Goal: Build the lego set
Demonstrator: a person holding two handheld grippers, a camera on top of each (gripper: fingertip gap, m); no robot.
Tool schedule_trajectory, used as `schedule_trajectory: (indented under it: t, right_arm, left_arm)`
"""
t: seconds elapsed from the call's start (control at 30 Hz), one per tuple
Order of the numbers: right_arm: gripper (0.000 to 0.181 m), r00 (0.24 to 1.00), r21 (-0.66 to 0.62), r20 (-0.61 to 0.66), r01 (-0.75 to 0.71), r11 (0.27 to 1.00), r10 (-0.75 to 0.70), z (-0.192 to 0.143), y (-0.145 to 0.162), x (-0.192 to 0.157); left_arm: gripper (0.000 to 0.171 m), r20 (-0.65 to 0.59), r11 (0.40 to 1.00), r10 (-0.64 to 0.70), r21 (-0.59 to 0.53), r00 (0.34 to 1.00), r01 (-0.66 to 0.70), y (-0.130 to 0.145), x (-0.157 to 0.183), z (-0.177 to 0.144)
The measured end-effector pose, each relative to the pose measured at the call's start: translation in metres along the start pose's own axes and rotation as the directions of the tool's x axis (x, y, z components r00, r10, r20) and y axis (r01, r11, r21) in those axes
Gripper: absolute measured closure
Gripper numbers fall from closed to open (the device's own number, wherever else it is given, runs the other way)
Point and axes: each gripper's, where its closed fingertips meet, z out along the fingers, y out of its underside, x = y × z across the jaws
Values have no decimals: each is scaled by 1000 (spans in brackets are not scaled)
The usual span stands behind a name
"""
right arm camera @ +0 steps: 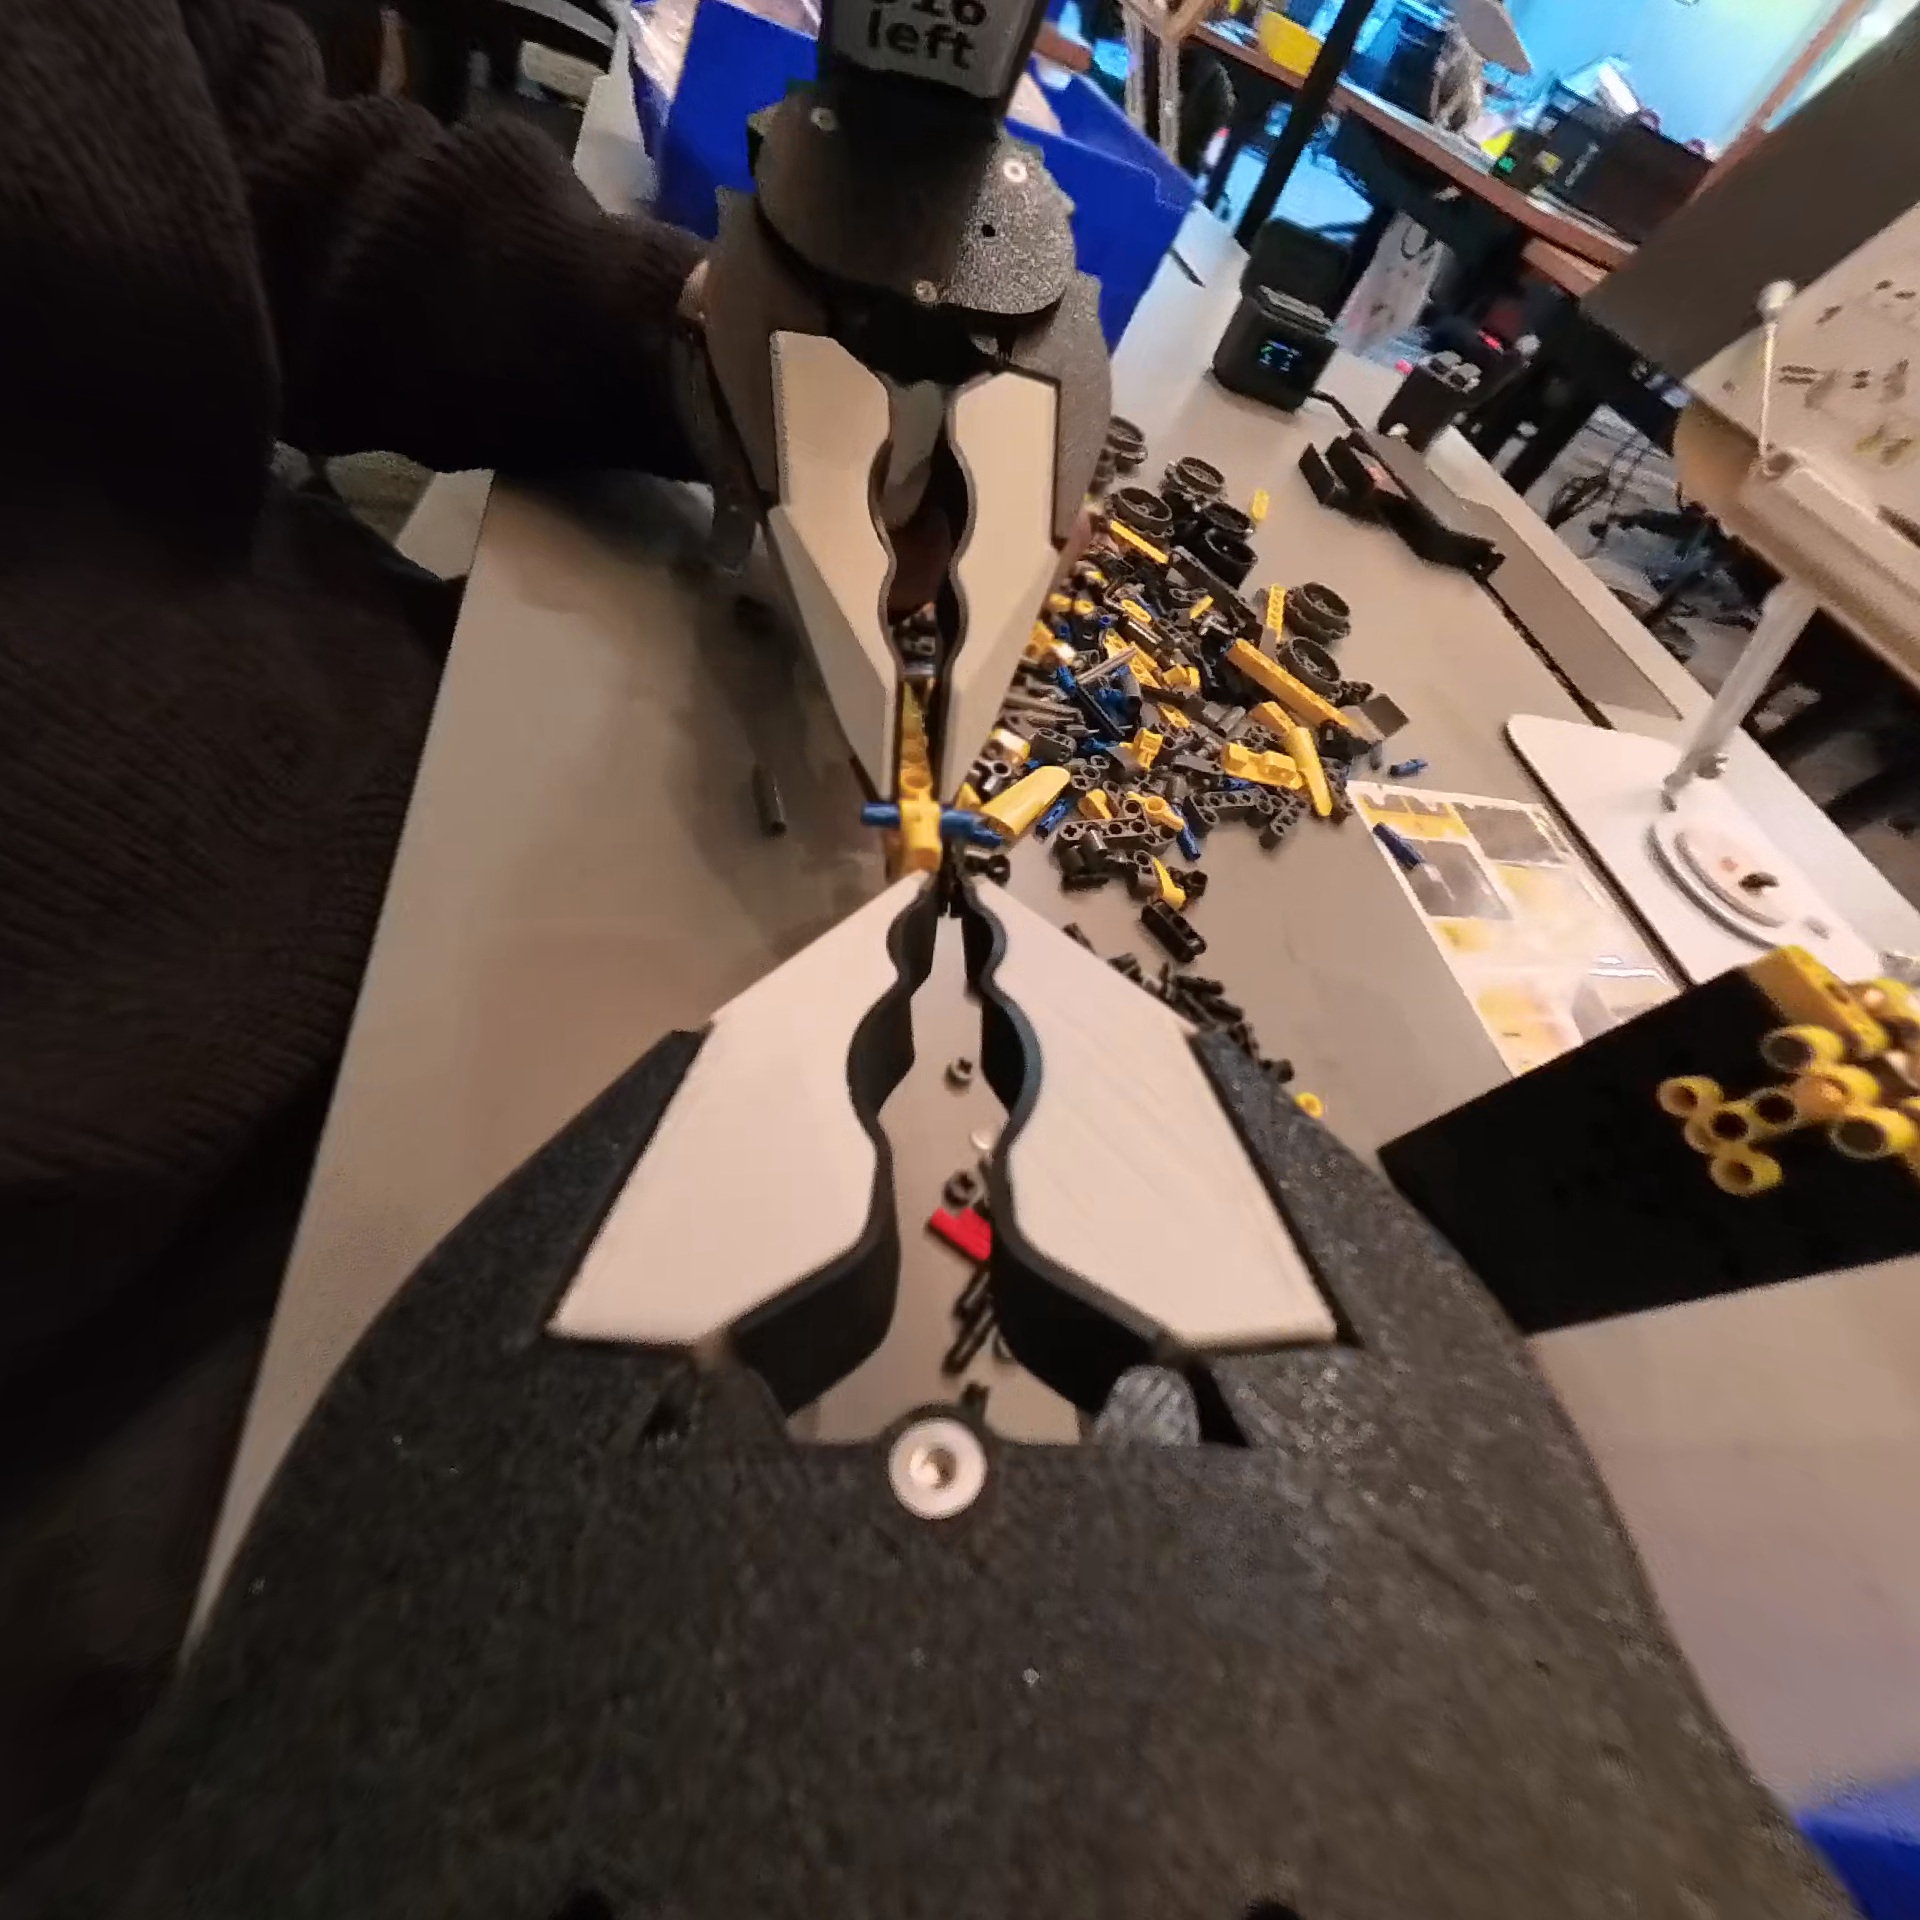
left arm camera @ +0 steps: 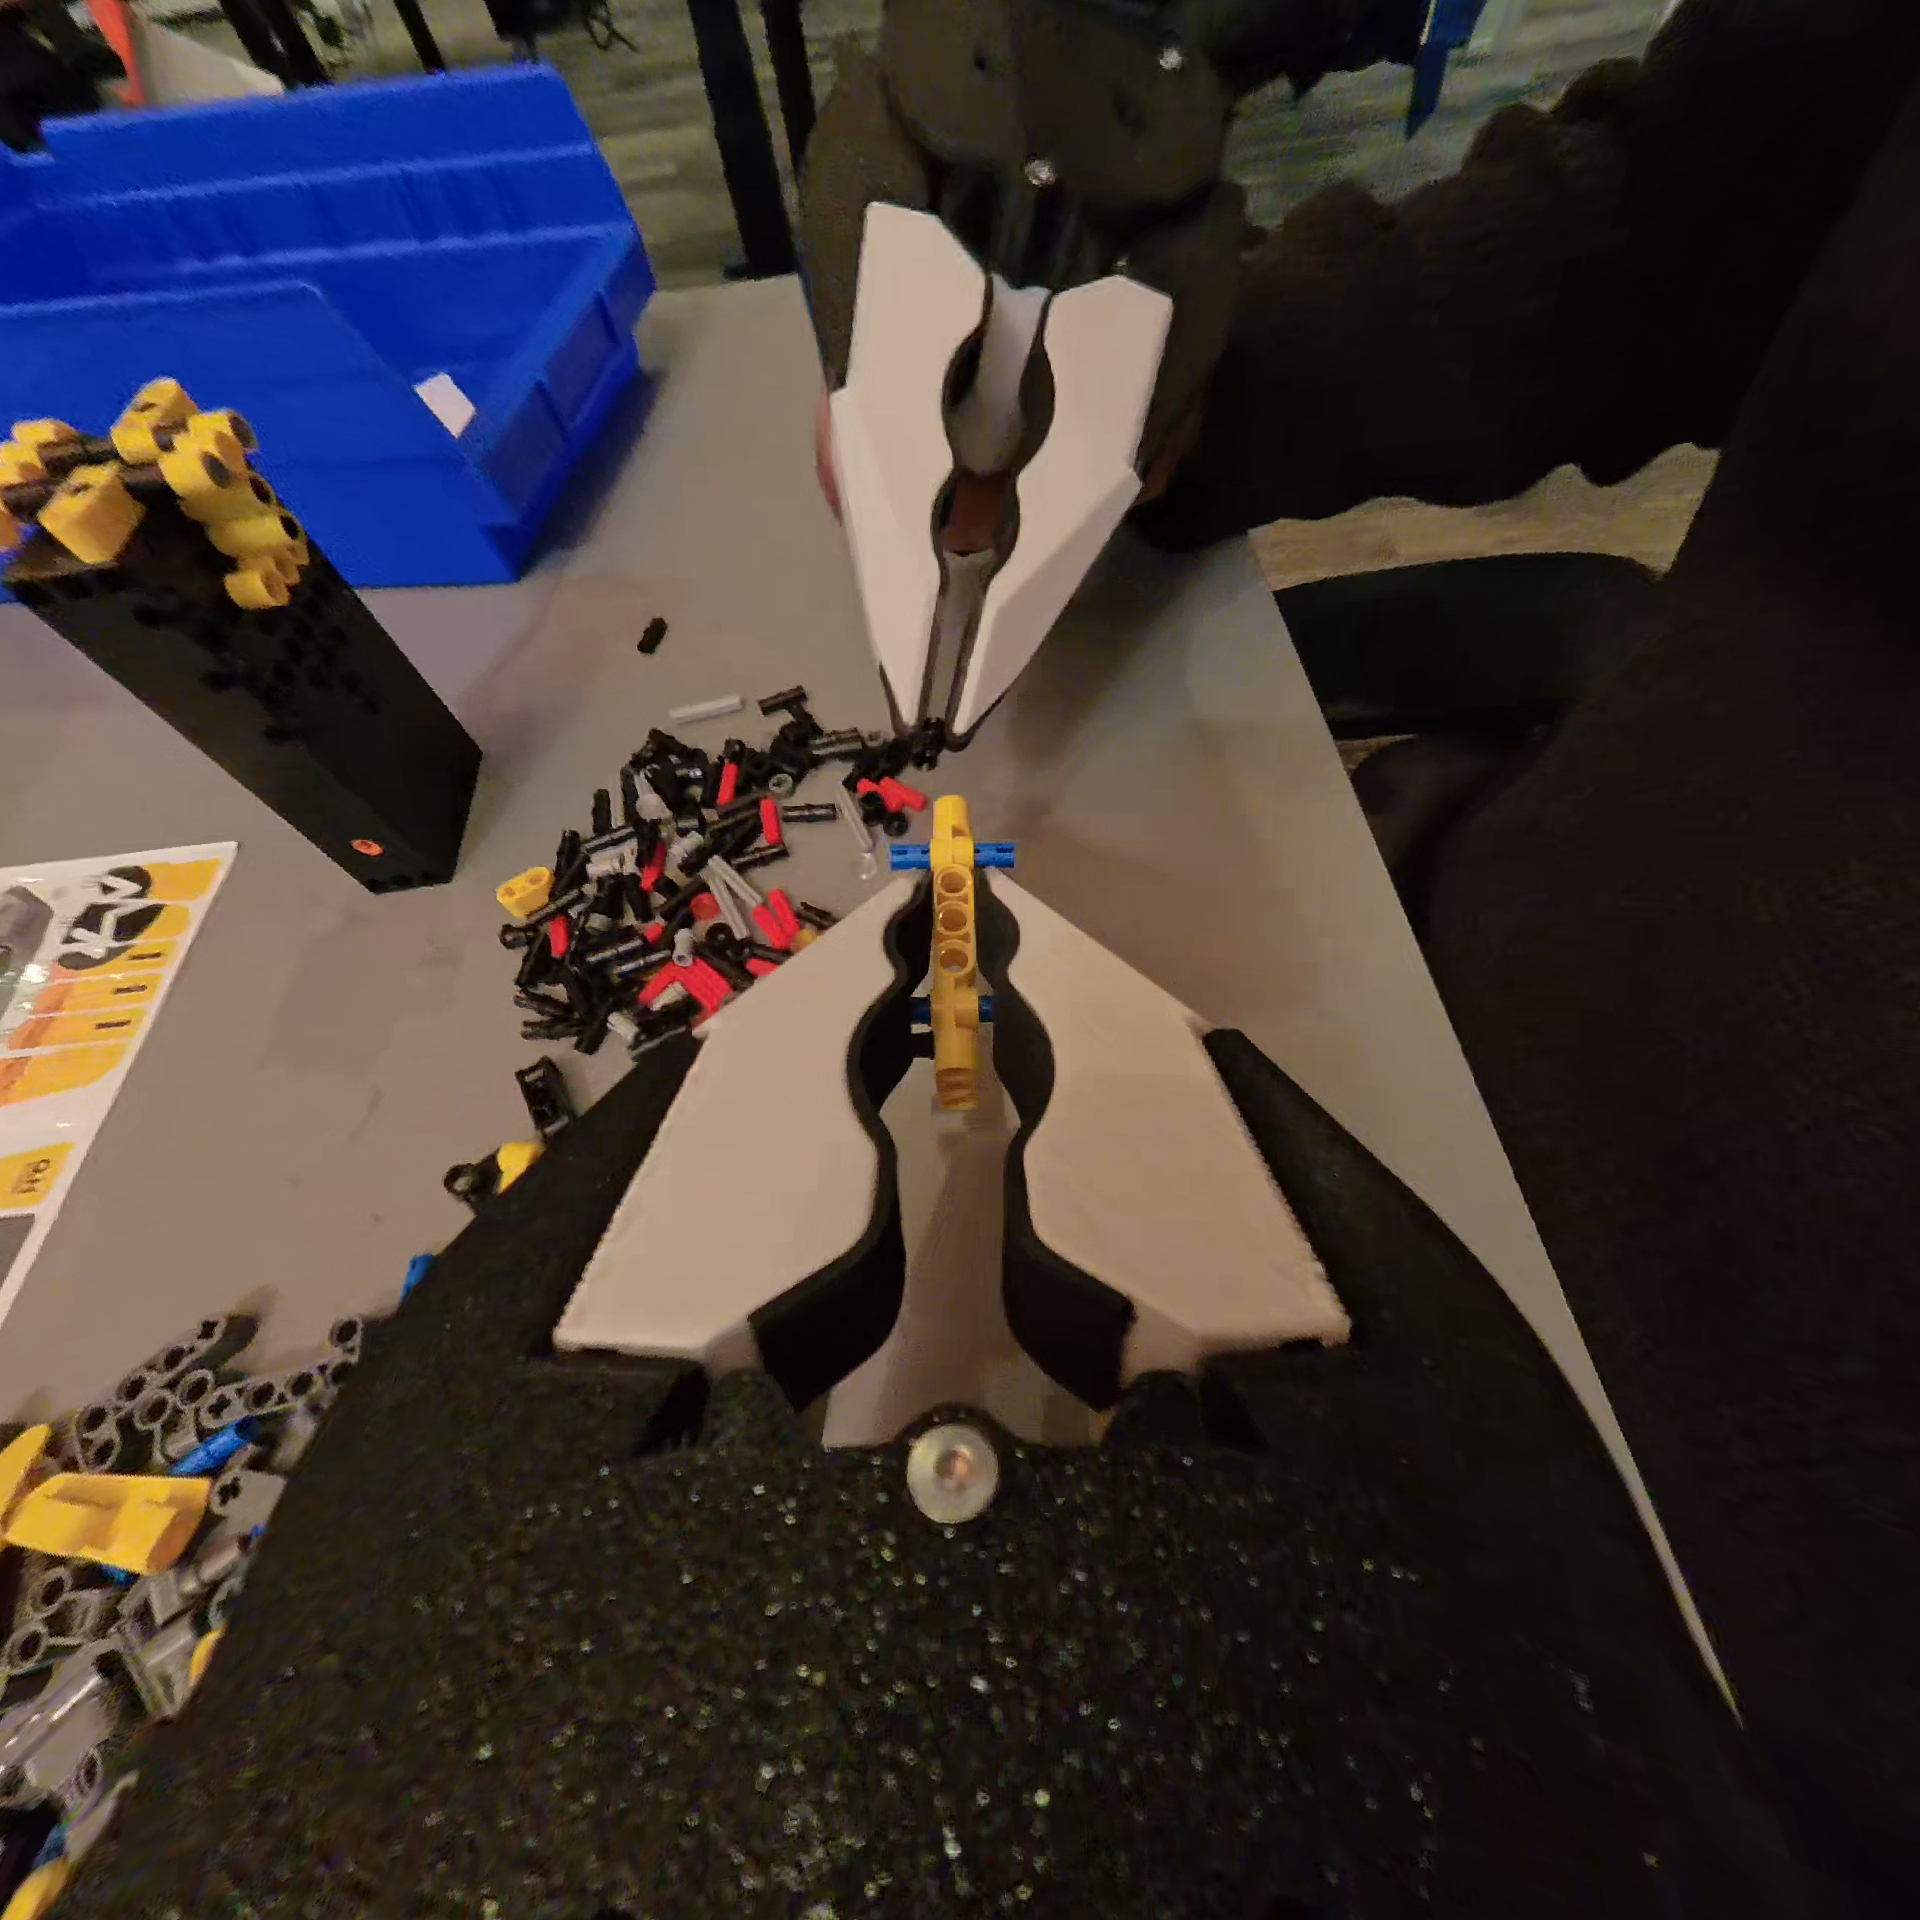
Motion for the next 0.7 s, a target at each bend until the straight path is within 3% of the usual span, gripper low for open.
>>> schedule_trajectory:
  t: [0.13, 0.7]
  right_arm:
    - [177, 996, 16, 84, -35, 999, 33, 11, 5, -3]
    - [177, 984, -201, 170, -22, 979, 57, 24, 43, -25]
  left_arm:
    - [165, -16, 999, -30, -32, 999, 29, 9, -1, -1]
    - [165, -68, 976, -82, -207, 994, 67, 38, 8, 11]
